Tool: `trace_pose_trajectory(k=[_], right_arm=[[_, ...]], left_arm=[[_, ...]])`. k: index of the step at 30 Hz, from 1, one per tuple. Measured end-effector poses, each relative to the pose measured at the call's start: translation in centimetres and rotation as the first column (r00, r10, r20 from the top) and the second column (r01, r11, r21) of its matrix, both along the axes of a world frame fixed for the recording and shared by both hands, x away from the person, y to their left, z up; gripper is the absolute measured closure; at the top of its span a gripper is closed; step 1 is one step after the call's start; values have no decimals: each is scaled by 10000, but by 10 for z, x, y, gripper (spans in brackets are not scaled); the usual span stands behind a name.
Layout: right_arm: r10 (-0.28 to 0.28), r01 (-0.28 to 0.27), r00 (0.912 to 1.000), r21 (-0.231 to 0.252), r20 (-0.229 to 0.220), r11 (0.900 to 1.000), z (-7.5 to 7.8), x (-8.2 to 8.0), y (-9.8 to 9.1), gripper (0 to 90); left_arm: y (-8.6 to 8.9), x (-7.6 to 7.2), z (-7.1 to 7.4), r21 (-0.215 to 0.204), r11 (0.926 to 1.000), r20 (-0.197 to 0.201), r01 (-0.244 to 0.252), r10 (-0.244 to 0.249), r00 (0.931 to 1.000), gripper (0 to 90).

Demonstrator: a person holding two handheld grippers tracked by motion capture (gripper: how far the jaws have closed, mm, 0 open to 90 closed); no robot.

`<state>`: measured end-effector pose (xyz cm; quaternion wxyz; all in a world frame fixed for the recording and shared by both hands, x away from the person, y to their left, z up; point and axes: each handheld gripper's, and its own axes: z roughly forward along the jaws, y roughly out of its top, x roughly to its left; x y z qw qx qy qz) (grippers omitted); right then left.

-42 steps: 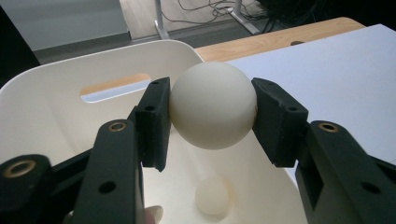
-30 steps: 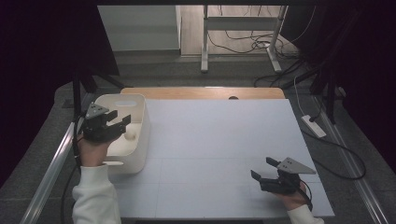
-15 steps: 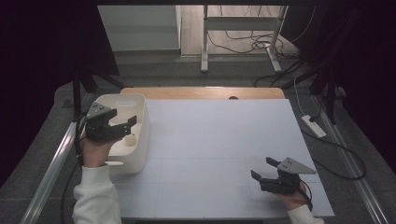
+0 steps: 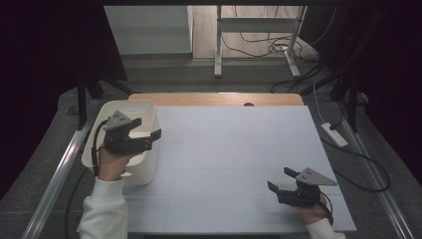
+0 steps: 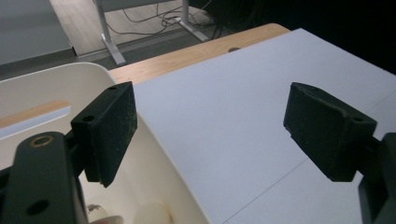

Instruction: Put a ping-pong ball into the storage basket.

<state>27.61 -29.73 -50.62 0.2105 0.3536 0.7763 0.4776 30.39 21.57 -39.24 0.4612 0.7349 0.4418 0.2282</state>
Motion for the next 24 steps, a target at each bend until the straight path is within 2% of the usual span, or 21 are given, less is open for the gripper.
trace_pose_trajectory(k=[3, 8, 12, 15, 18, 24], right_arm=[[5, -5, 10000, -16, 29, 10000, 0, 0, 0, 183], [-3, 3, 10000, -12, 1, 10000, 0, 0, 0, 182], [-7, 7, 10000, 3, -41, 10000, 0, -1, 1, 183], [-8, 8, 10000, 0, -44, 10000, 0, -1, 1, 182], [10, -10, 10000, 12, -7, 10000, 0, -1, 1, 183], [-10, 10, 10000, -11, 10, 10000, 0, -2, 0, 182]], left_arm=[[-3, -2, -2, -6, 9999, 7, 151, -151, 9999, 176], [-6, -6, -5, -321, 9978, 85, 580, -578, 9983, 177], [-11, -9, -6, -419, 9952, 243, 883, -873, 9959, 178], [-17, -12, -8, -569, 9909, 335, 1218, -1201, 9922, 179], [-23, -14, -10, -855, 9822, 407, 1673, -1644, 9856, 183], [-35, -22, -11, -694, 9780, 762, 1968, -1915, 9785, 184]])
